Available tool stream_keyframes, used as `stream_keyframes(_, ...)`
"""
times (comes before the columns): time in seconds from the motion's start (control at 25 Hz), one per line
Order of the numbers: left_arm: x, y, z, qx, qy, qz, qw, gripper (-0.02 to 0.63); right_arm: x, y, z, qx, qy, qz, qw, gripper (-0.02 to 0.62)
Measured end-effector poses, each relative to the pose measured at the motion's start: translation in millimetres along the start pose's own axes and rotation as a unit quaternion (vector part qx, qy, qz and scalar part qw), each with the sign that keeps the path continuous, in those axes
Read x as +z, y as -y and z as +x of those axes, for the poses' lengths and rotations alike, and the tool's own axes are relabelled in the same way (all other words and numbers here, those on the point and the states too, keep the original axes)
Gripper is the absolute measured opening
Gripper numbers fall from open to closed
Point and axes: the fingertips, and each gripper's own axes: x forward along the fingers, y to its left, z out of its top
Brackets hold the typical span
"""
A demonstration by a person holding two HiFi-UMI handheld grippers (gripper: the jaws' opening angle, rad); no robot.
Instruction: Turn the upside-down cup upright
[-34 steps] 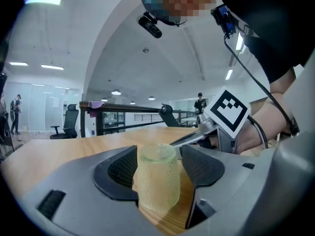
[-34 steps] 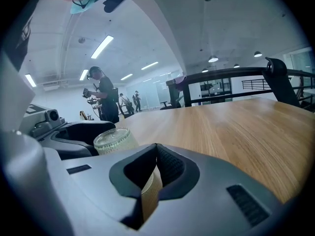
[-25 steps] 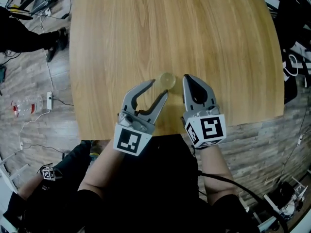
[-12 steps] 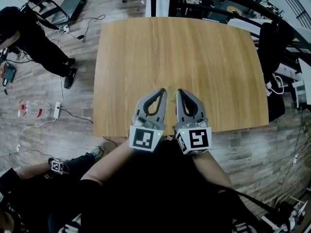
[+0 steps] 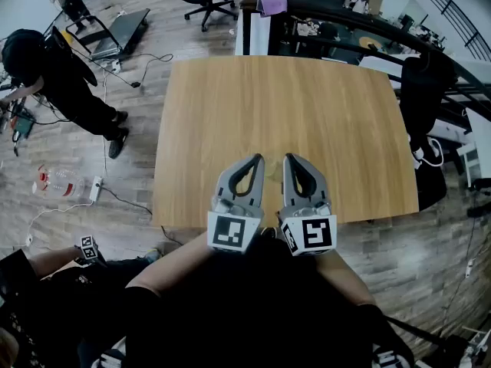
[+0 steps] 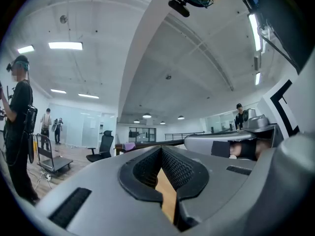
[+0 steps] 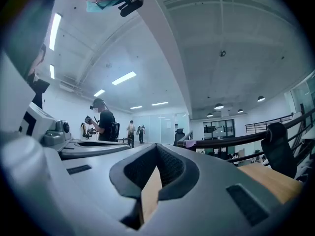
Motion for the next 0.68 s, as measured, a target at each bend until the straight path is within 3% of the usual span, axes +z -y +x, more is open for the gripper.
stream_keyframes(0.68, 0.6, -3.5, 10.1, 0.011, -0.014, 0.009, 0.9998, 0.008, 2.4, 7.2, 3.5, -0.002, 0.008, 0.003, 1.000, 0.014)
